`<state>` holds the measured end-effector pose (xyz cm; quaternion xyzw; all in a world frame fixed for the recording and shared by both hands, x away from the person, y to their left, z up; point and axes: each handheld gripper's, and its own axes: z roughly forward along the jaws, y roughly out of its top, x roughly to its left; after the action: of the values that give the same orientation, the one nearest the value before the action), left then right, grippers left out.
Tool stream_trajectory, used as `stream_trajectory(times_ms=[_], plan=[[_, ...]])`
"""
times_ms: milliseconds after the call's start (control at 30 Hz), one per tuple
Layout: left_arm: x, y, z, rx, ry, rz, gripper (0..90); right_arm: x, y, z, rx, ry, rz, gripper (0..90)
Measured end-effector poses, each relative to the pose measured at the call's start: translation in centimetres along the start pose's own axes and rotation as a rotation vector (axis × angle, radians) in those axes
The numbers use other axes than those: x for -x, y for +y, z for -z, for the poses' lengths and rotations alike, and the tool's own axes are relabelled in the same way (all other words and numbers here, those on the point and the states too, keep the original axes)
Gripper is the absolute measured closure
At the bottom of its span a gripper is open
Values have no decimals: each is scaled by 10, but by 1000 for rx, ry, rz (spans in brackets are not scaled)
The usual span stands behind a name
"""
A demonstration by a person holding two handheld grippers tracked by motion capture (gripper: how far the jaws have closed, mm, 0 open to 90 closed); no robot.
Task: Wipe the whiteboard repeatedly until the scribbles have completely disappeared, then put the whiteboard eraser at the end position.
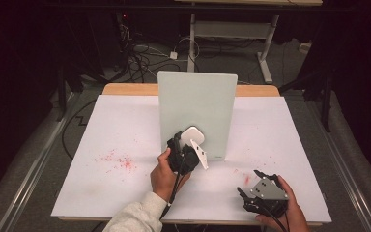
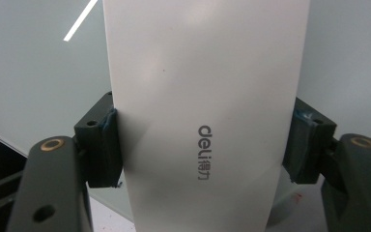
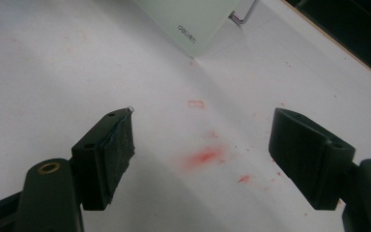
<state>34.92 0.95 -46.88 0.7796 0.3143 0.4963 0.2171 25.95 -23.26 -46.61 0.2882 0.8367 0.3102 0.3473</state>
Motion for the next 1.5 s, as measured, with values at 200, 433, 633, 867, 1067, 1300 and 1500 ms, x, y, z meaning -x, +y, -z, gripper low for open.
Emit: stream_trajectory(times_ms=[200, 433, 633, 867, 1067, 1300, 1500], plan=[[-1, -1, 1, 1, -47, 15, 288, -1, 2, 1, 1, 2, 6, 245], [-27, 11, 21, 55, -170, 9, 287, -1, 1, 1, 1, 4, 4, 245], [-48, 11, 32, 46, -451, -22, 288, 0, 3, 4, 11, -1, -2, 245], [-55, -3, 30, -22, -692, -160, 287, -1, 2, 2, 6, 1, 1, 245], [-53, -8, 28, -64, -832, -254, 287, -2, 1, 1, 1, 6, 8, 245], [-42, -10, 28, -110, -877, -382, 286, -3, 1, 0, -5, 15, 10, 245], [-33, -6, 23, -119, -911, -407, 285, -4, 1, 0, -5, 16, 7, 245]])
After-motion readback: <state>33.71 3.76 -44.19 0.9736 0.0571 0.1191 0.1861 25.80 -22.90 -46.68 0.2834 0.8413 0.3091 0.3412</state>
